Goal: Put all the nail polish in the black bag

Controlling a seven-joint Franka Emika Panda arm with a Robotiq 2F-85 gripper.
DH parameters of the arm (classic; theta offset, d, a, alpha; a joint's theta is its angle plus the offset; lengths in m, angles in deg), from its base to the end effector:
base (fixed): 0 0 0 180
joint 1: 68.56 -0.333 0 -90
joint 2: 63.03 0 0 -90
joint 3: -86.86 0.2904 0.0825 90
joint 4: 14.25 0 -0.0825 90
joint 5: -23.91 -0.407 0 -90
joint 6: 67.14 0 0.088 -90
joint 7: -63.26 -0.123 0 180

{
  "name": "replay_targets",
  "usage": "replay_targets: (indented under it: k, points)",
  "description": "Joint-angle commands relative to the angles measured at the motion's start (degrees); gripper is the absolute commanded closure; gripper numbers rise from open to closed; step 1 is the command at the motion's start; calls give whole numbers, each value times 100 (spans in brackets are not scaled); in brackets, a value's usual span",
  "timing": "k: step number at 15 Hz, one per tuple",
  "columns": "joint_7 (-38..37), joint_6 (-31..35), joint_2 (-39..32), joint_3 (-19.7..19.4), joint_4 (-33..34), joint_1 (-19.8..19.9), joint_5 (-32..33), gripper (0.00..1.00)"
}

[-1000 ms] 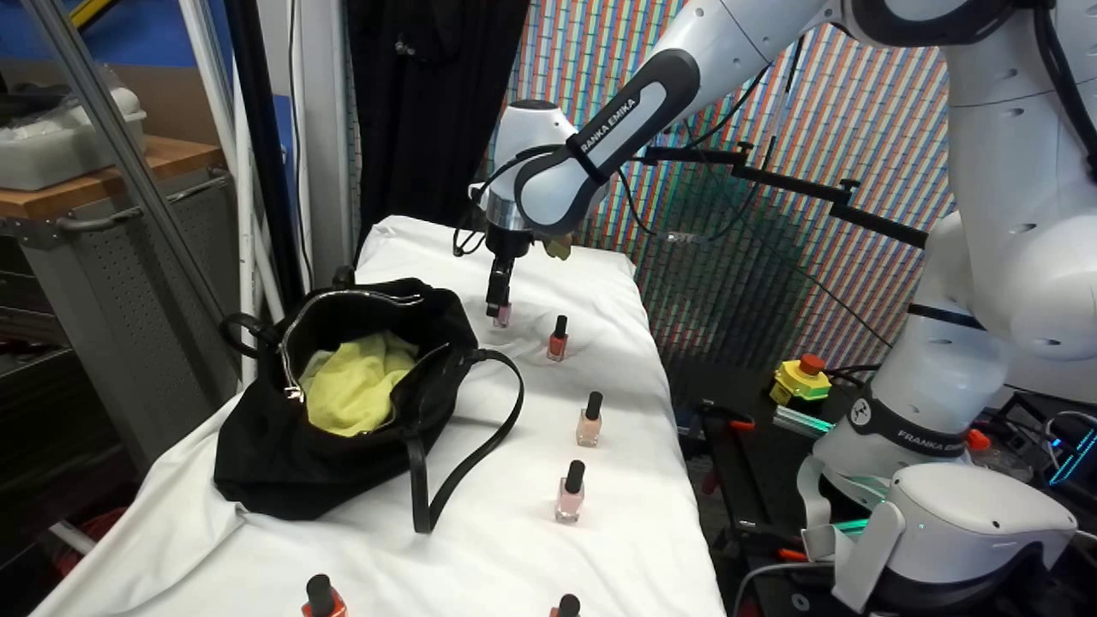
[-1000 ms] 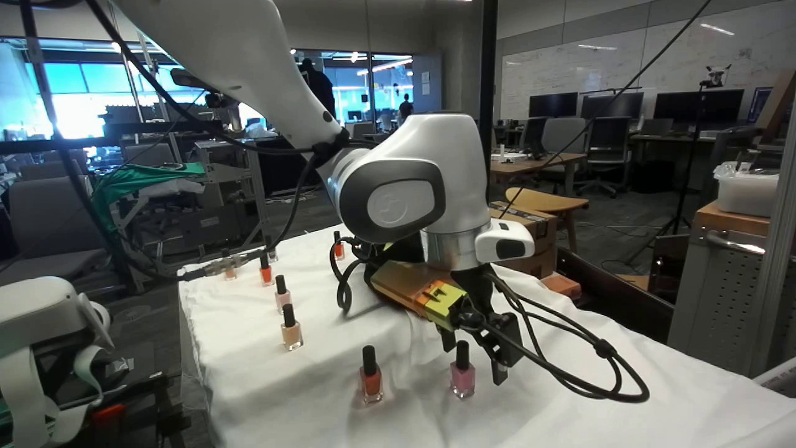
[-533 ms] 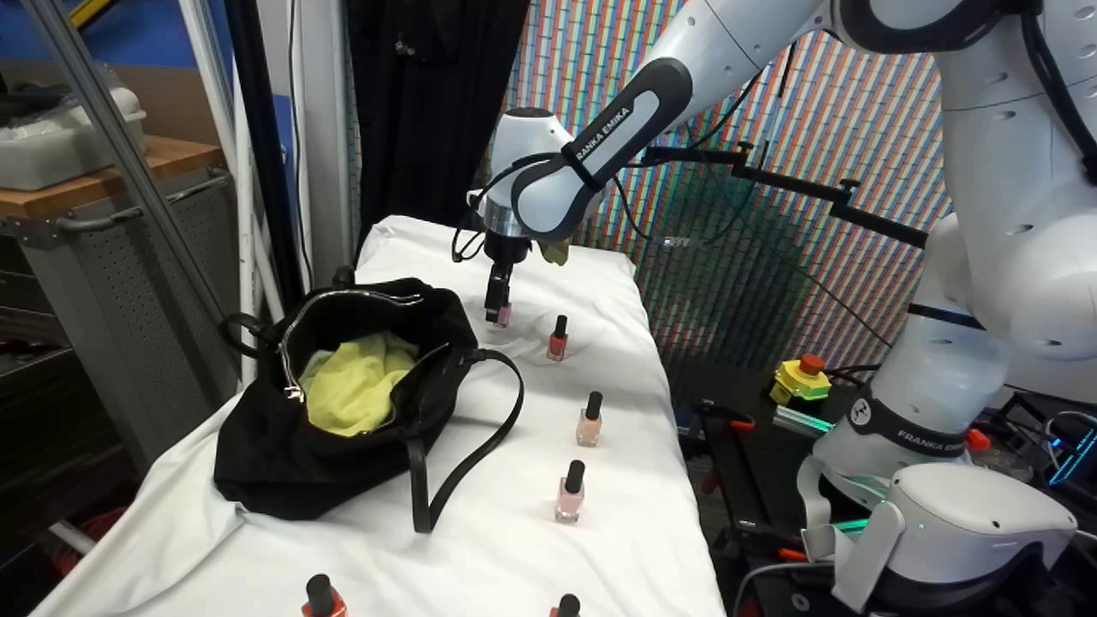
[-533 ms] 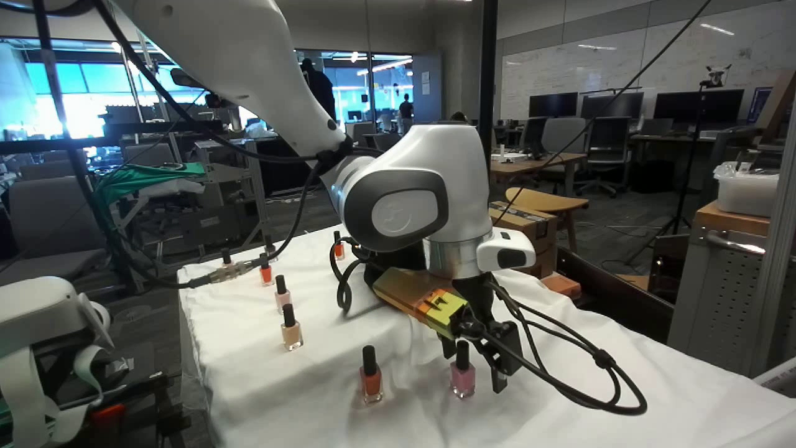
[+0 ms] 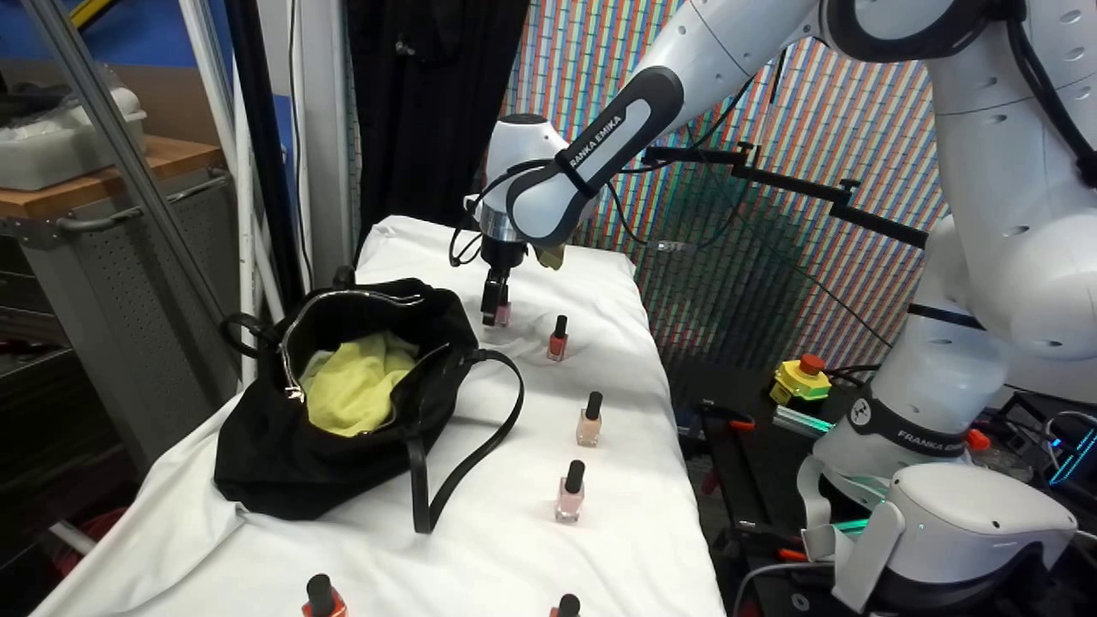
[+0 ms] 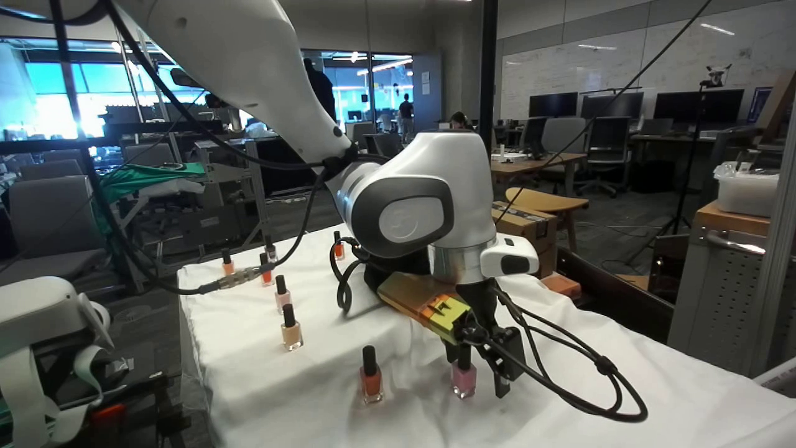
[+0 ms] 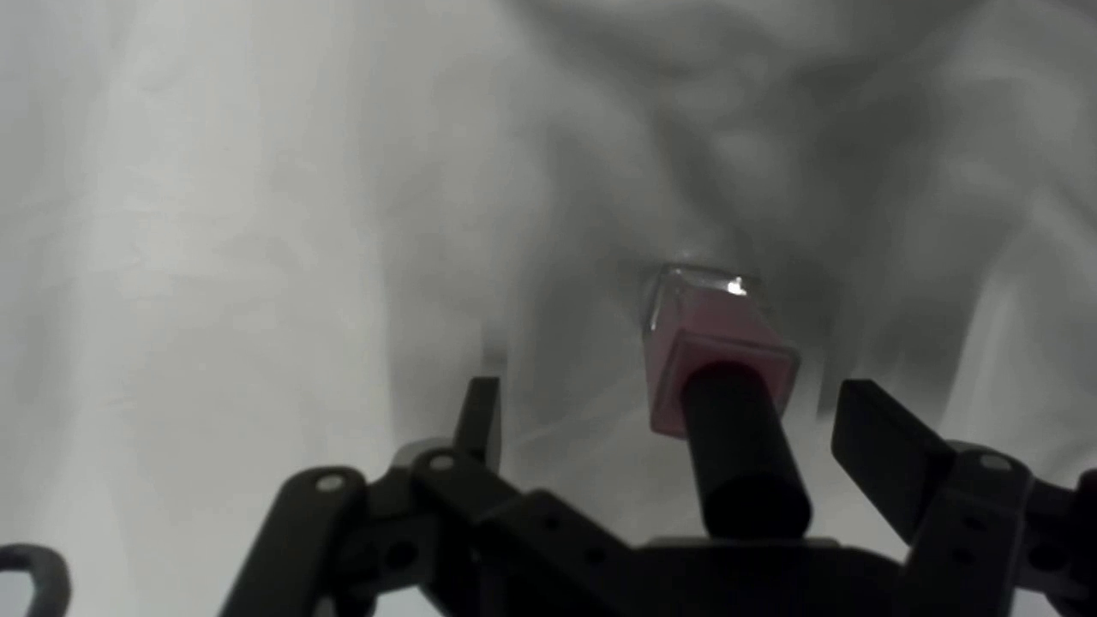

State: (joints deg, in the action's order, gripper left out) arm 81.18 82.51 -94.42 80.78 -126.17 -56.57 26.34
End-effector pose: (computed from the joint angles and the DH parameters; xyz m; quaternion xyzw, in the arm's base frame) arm 0.6015 -0.1960 0.1501 0.9973 0.0256 0.0416 0.0543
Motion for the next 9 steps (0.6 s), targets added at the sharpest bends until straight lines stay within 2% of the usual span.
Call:
replay_targets:
  k: [1, 9]
  points:
    - [-154, -148, -139, -26, 161, -22, 195, 0]
    - [-144, -652, -2, -39, 84, -95, 531, 0]
